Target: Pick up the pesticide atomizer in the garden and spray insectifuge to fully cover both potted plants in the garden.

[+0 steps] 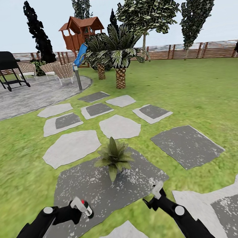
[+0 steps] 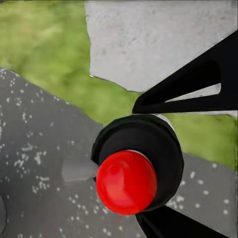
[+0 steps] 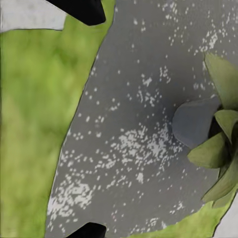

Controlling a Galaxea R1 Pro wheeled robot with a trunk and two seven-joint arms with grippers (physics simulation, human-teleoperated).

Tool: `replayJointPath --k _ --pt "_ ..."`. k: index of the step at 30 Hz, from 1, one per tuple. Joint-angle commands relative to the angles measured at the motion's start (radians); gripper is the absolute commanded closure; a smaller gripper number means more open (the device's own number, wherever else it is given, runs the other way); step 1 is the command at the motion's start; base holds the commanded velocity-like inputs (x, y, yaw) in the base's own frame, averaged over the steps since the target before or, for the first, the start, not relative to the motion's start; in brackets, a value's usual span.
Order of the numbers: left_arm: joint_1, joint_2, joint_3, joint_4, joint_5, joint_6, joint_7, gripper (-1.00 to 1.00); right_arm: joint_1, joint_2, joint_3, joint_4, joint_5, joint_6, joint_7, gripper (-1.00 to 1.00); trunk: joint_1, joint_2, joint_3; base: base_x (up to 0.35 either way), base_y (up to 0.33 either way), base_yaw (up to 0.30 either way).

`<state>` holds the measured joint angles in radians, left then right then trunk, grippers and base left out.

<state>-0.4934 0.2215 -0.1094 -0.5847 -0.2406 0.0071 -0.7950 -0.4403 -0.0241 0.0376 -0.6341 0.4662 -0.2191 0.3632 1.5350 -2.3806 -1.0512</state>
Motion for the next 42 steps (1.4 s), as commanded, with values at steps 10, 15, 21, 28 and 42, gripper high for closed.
replayJointPath --k 10,15,21,28,42 --pt "0.010 0.001 -0.019 -0.012 -0.050 -0.003 -0.017 1.00 -0.001 0.022 -0.017 0.009 0.002 -0.004 0.000 -1.00 0.000 0.000 -0.001 0.000 0.000 0.000" --pt "-0.003 -0.004 -0.047 -0.014 -0.077 0.003 -0.021 1.00 -0.001 0.022 -0.007 0.009 0.005 -0.003 0.009 -1.00 0.000 0.000 -0.001 0.000 0.000 0.000" --pt "-0.006 -0.005 -0.081 -0.014 -0.079 0.008 -0.027 1.00 -0.004 0.023 0.027 -0.003 0.005 -0.004 0.042 -1.00 0.000 0.000 -0.001 0.000 0.000 0.000" --pt "-0.005 -0.021 -0.247 -0.015 -0.153 0.009 -0.068 1.00 -0.008 0.026 0.075 -0.009 0.005 -0.008 0.368 -1.00 0.000 0.000 -0.001 0.000 0.000 0.000" --pt "-0.005 -0.068 -0.246 -0.017 -0.249 0.008 -0.081 1.00 -0.011 0.029 0.133 -0.023 0.003 -0.008 0.398 1.00 0.000 0.000 -0.001 0.000 0.000 0.000"
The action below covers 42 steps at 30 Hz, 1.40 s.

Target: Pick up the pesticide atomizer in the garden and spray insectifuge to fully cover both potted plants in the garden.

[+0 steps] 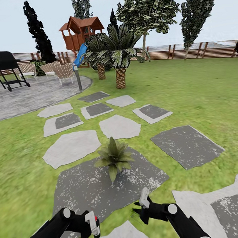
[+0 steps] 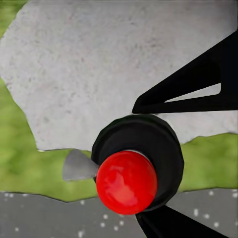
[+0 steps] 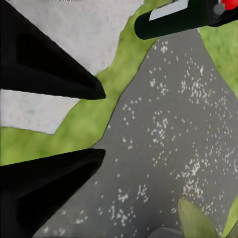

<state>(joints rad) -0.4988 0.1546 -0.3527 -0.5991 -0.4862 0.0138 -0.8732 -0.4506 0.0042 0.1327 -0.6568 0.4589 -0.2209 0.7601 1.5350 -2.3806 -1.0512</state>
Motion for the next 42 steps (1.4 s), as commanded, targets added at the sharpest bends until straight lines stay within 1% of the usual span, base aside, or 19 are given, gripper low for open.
replayJointPath --k 1,4,6,8,9,11,12,13,16,19,21,24,25,26,27,29,31,36,42 --pt "0.000 -0.005 -0.003 -0.003 -0.003 0.002 -0.003 1.00 0.000 0.001 0.060 -0.001 0.010 -0.006 0.001 1.00 0.000 0.000 -0.001 0.000 0.000 0.000" --pt "0.000 -0.018 -0.003 -0.003 -0.004 0.002 -0.002 1.00 0.000 0.002 0.082 -0.001 0.010 -0.006 0.000 1.00 0.000 0.000 -0.001 0.000 0.000 0.000" --pt "0.000 -0.031 -0.004 -0.004 -0.005 0.002 -0.002 1.00 0.000 0.003 0.088 0.000 0.009 -0.006 0.000 1.00 0.000 0.000 -0.001 0.000 0.000 0.000" --pt "0.000 -0.047 -0.010 -0.005 -0.006 0.002 -0.001 1.00 0.000 0.011 0.090 0.003 0.009 -0.007 0.001 1.00 0.000 0.000 -0.001 0.000 0.000 0.000" --pt "0.000 -0.052 -0.019 -0.006 -0.006 0.002 -0.001 1.00 0.000 0.018 0.091 0.004 0.009 -0.006 0.001 1.00 0.000 0.000 -0.001 0.000 0.000 0.000" --pt "-0.001 -0.062 -0.060 -0.009 -0.006 0.004 -0.003 1.00 0.000 0.034 0.092 0.006 0.009 -0.007 0.001 1.00 0.000 0.000 -0.001 0.000 0.000 0.000" --pt "-0.001 -0.063 -0.065 -0.010 -0.006 0.005 -0.003 1.00 0.000 0.036 0.092 0.006 0.009 -0.007 0.001 1.00 0.000 0.000 -0.001 0.000 0.000 0.000" --pt "-0.001 -0.065 -0.075 -0.012 -0.006 0.011 -0.004 1.00 0.000 0.044 0.093 0.006 0.009 -0.007 0.001 1.00 0.000 0.000 -0.001 0.000 0.000 0.000" --pt "-0.001 -0.067 -0.083 -0.014 -0.006 0.039 -0.004 1.00 0.000 0.056 0.093 0.006 0.009 -0.008 0.015 1.00 0.000 0.000 -0.001 0.000 0.000 0.000" --pt "-0.001 -0.067 -0.085 -0.016 -0.005 0.049 -0.004 1.00 0.000 0.063 0.093 0.002 0.010 -0.007 0.071 1.00 0.000 0.000 -0.001 0.000 0.000 0.000" --pt "-0.001 -0.068 -0.086 -0.016 -0.005 0.051 -0.004 1.00 0.000 0.065 0.093 0.001 0.010 -0.006 0.088 1.00 0.000 0.000 -0.001 0.000 0.000 0.000" --pt "-0.001 -0.081 -0.086 -0.016 -0.008 0.052 -0.004 1.00 0.000 0.066 0.093 0.000 0.009 -0.007 0.098 1.00 0.000 0.000 -0.001 0.000 0.000 0.000" --pt "-0.001 -0.084 -0.086 -0.016 -0.015 0.052 -0.004 1.00 0.000 0.067 0.093 0.000 0.009 -0.007 0.098 1.00 0.000 0.000 -0.001 0.000 0.000 0.000" --pt "-0.001 -0.089 -0.086 -0.016 -0.032 0.053 -0.004 1.00 0.000 0.072 0.093 0.000 0.009 -0.006 0.099 1.00 0.000 0.000 -0.001 0.000 0.000 0.000" --pt "-0.001 -0.101 -0.085 -0.015 -0.058 0.053 -0.004 1.00 0.000 0.079 0.093 0.000 0.010 -0.006 0.100 1.00 0.000 0.000 -0.001 0.000 0.000 0.000" --pt "-0.001 -0.107 -0.084 -0.015 -0.075 0.053 -0.005 1.00 0.000 0.083 0.093 0.000 0.010 -0.006 0.100 1.00 0.000 0.000 -0.001 0.000 0.000 0.000" --pt "-0.001 -0.110 -0.084 -0.015 -0.083 0.053 -0.006 1.00 0.000 0.084 0.093 0.001 0.010 -0.007 0.100 1.00 0.000 0.000 -0.001 0.000 0.000 0.000" --pt "-0.002 -0.110 -0.080 -0.015 -0.080 0.051 -0.011 1.00 0.000 0.085 0.093 0.002 0.010 -0.006 0.100 1.00 0.000 0.000 -0.001 0.000 0.000 0.000" --pt "-0.005 -0.112 -0.073 -0.015 -0.075 0.041 -0.045 1.00 0.000 0.085 0.092 0.003 0.010 -0.006 0.100 1.00 0.000 0.000 -0.001 0.000 0.000 0.000"
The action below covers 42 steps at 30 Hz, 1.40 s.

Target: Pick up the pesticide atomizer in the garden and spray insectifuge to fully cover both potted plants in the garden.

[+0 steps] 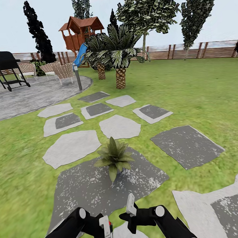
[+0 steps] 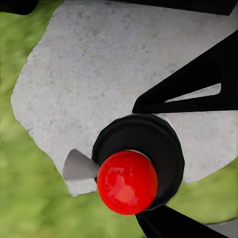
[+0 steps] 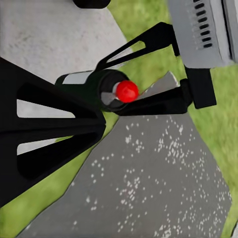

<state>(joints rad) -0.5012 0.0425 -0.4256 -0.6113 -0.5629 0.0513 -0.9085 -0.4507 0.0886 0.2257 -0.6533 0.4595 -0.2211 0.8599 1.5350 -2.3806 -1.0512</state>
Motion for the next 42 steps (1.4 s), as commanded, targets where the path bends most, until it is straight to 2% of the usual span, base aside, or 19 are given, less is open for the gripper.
replayJointPath --k 1,2,3,4,6,14,33,38,42 --pt "-0.003 0.000 0.001 -0.003 0.003 0.003 -0.011 1.00 0.000 0.000 -0.002 0.000 0.010 -0.006 0.000 1.00 0.000 0.000 -0.001 0.000 0.000 0.000" --pt "-0.006 -0.001 0.002 -0.004 0.004 0.002 -0.012 1.00 0.000 0.000 -0.002 0.000 0.010 -0.006 0.000 1.00 0.000 0.000 -0.001 0.000 0.000 0.000" --pt "-0.021 -0.003 0.002 -0.004 0.027 0.001 -0.013 1.00 0.000 0.000 -0.002 0.000 0.010 -0.006 0.000 1.00 0.000 0.000 -0.001 0.000 0.000 0.000" --pt "-0.026 -0.008 0.002 -0.004 0.036 0.001 -0.013 1.00 0.000 0.000 -0.002 0.000 0.010 -0.006 0.000 1.00 0.000 0.000 -0.001 0.000 0.000 0.000" --pt "-0.029 -0.010 0.003 -0.005 0.038 0.001 -0.013 1.00 0.000 0.000 -0.002 0.000 0.010 -0.006 0.000 1.00 0.000 0.000 -0.001 0.000 0.000 0.000" --pt "-0.035 -0.025 0.003 -0.004 0.040 -0.001 -0.013 1.00 0.000 0.000 -0.002 0.001 0.010 -0.006 0.000 1.00 0.000 0.000 -0.001 0.000 0.000 0.000" --pt "-0.034 -0.024 -0.007 -0.002 0.038 -0.036 -0.044 1.00 0.000 0.000 -0.002 0.001 0.010 -0.006 0.000 1.00 0.000 0.000 -0.001 0.000 0.000 0.000" --pt "-0.034 -0.025 -0.005 -0.002 0.038 -0.066 -0.093 1.00 0.000 0.000 -0.002 0.001 0.010 -0.006 -0.001 1.00 0.000 0.000 -0.001 0.000 0.000 0.000" --pt "-0.034 -0.026 -0.004 -0.002 0.038 -0.072 -0.096 1.00 0.000 0.000 -0.002 0.001 0.011 -0.006 -0.001 1.00 0.000 0.000 -0.001 0.000 0.000 0.000"
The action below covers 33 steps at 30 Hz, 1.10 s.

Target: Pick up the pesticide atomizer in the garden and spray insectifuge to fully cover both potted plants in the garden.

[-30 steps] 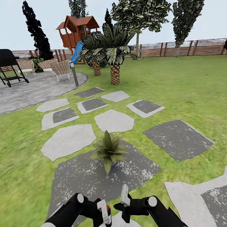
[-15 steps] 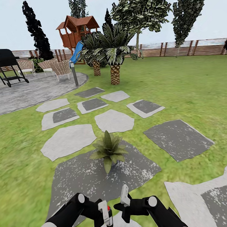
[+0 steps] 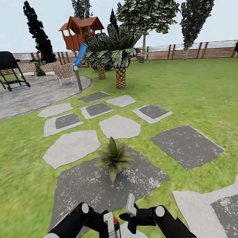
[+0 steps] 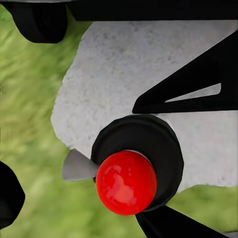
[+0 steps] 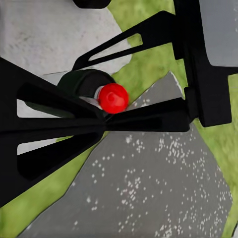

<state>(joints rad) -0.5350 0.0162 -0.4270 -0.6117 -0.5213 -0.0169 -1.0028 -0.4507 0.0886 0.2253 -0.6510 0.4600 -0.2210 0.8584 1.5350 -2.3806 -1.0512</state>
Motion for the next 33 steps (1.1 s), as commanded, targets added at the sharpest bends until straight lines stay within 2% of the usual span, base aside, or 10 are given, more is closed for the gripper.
replayJointPath --k 1,10,15,33 --pt "-0.001 0.001 -0.003 -0.002 -0.003 -0.004 -0.002 1.00 0.000 0.000 -0.001 -0.001 0.010 -0.006 0.001 1.00 0.000 0.000 -0.001 0.000 0.000 0.000" --pt "-0.001 0.000 0.000 -0.002 -0.004 -0.002 0.005 1.00 0.000 0.000 -0.001 -0.001 0.010 -0.006 0.001 1.00 0.000 0.000 -0.001 0.000 0.000 0.000" --pt "-0.002 -0.013 0.001 -0.002 -0.005 -0.002 0.006 1.00 0.000 0.000 -0.001 -0.001 0.009 -0.006 0.001 1.00 0.000 0.000 -0.001 0.000 0.000 0.000" --pt "-0.002 -0.014 0.004 -0.002 -0.005 -0.003 0.006 1.00 0.000 0.000 -0.001 -0.001 0.010 -0.006 0.001 1.00 0.000 0.000 -0.001 0.000 0.000 0.000"
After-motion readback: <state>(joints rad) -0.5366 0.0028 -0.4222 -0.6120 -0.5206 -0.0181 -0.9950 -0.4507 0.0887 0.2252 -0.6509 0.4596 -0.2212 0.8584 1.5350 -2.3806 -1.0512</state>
